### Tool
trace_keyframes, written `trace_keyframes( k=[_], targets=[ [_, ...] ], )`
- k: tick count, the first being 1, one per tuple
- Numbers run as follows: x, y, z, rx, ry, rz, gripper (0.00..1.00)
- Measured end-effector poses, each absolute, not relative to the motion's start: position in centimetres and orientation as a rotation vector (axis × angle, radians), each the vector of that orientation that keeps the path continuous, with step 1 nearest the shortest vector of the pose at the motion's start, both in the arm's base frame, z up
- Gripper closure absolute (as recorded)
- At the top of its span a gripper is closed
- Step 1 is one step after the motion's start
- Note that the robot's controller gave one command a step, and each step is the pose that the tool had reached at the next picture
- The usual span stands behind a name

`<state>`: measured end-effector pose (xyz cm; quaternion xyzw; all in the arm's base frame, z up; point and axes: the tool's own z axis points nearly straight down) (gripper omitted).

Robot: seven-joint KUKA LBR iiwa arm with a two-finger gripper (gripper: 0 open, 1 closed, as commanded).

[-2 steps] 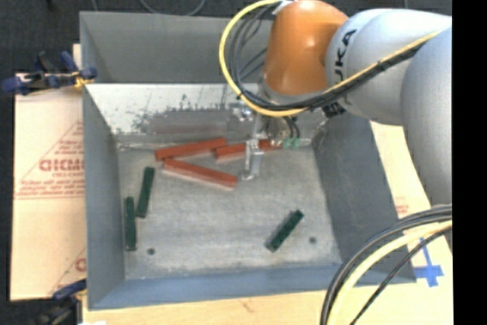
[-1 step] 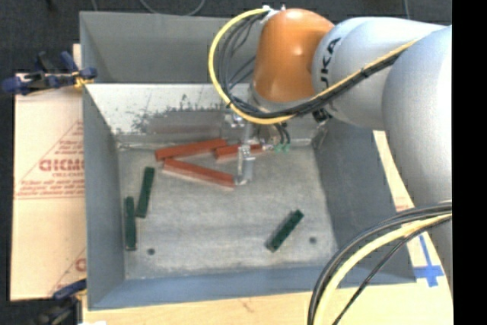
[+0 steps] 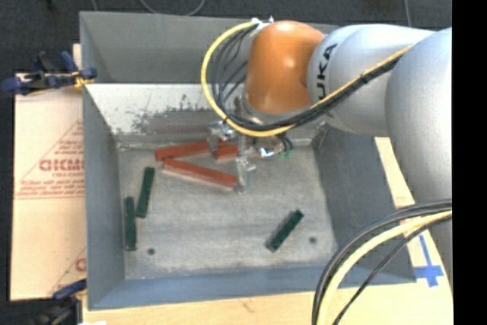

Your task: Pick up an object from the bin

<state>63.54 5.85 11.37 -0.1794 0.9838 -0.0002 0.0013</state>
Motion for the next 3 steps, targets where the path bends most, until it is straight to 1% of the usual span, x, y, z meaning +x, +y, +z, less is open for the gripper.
trace_keyframes(
  k=[1,2,3],
  targets=[
    [62.3,4.9,6.8,-0.576,3.089,0.001,0.0],
    [63.3,7.5,7.1,-0.699,3.056,-0.001,0.0],
    [63.3,7.5,7.2,-0.696,3.056,-0.001,1.0]
  ],
)
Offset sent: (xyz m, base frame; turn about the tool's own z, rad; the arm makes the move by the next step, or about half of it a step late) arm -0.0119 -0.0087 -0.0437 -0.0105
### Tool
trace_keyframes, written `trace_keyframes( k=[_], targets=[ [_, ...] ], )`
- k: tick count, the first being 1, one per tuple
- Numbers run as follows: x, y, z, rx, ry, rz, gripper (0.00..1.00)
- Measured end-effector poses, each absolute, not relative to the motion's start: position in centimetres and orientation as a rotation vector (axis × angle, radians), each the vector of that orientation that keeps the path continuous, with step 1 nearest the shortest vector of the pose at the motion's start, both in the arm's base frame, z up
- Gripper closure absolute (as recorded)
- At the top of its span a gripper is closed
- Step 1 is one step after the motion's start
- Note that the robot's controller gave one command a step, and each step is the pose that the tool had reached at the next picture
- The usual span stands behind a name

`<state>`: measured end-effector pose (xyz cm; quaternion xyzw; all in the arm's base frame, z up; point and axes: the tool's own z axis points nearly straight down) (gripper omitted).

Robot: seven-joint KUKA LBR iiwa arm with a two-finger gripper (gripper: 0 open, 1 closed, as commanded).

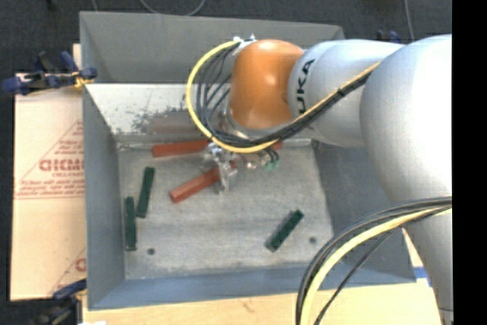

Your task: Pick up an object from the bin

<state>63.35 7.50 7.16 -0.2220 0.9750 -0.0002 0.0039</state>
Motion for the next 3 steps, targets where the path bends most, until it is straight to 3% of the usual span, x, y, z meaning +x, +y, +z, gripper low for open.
trace_keyframes(
  k=[1,2,3],
  targets=[
    [63.6,7.4,11.9,-0.689,3.055,-0.003,1.0],
    [63.8,7.3,14.5,-0.683,3.058,-0.003,1.0],
    [64.0,7.3,15.5,-0.679,3.059,-0.002,1.0]
  ],
)
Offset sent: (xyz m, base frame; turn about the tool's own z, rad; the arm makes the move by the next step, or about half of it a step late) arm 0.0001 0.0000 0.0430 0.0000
